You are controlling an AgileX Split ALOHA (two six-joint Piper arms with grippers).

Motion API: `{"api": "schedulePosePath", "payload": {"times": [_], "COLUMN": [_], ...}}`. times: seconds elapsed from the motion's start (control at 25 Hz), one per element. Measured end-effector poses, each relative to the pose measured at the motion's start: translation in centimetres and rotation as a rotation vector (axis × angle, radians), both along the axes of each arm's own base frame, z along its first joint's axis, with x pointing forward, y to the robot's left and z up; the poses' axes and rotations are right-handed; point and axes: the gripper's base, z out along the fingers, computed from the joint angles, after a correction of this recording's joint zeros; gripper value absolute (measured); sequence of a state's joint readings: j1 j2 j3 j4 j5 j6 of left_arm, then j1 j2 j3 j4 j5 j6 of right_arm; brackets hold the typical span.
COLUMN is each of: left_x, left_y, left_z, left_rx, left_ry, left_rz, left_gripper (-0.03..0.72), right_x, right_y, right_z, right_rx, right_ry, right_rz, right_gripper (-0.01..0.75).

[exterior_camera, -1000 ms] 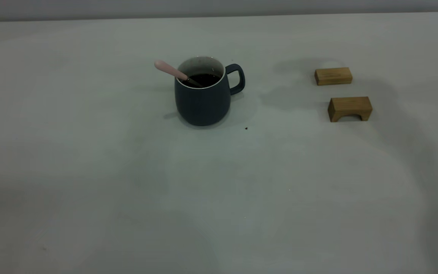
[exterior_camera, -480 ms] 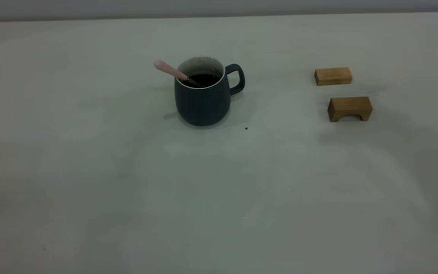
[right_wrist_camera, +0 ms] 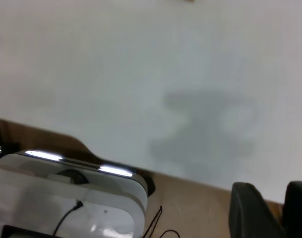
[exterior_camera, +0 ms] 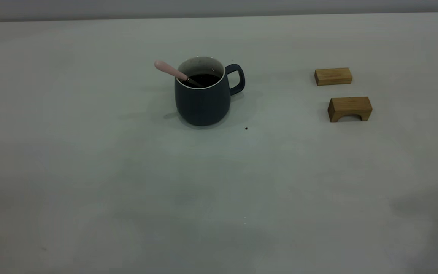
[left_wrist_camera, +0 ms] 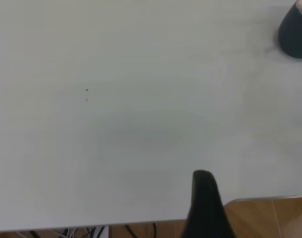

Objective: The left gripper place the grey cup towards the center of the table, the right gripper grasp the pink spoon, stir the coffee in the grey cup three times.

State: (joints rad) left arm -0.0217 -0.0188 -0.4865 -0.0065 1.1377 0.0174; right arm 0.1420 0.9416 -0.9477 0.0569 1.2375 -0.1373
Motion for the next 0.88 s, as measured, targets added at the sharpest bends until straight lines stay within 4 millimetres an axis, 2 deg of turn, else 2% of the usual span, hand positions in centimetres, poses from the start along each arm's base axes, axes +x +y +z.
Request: {"api": "schedulePosePath", "payload": {"times": [0.28, 0.4, 0.68, 0.88], "left_x": [0.0, 0.0, 0.0, 0.0], "left_y": [0.0, 0.0, 0.0, 0.0], "left_z": [0.0, 0.0, 0.0, 0.0], "left_rx": [0.000, 0.000, 0.000, 0.000], "left_ry": [0.000, 0.000, 0.000, 0.000], "left_rz": [0.000, 0.000, 0.000, 0.000], "left_gripper": [0.591, 0.591, 0.591, 0.591], "right_x": [-7.7, -10.2, -13.9, -14.7], "right_y": [-1.1, -1.6, -2.1, -2.1], "right_z": [-1.0, -1.4, -3.4, -5.5], "right_rx": [0.021, 0.036, 0.027, 0.035], "right_ry": [-0.186, -0.274, -0.415, -0.446], "right_rz": [0.001, -0.024, -0.130, -0.135], "right_gripper": [0.220, 0.225, 0.233, 0.236]}}
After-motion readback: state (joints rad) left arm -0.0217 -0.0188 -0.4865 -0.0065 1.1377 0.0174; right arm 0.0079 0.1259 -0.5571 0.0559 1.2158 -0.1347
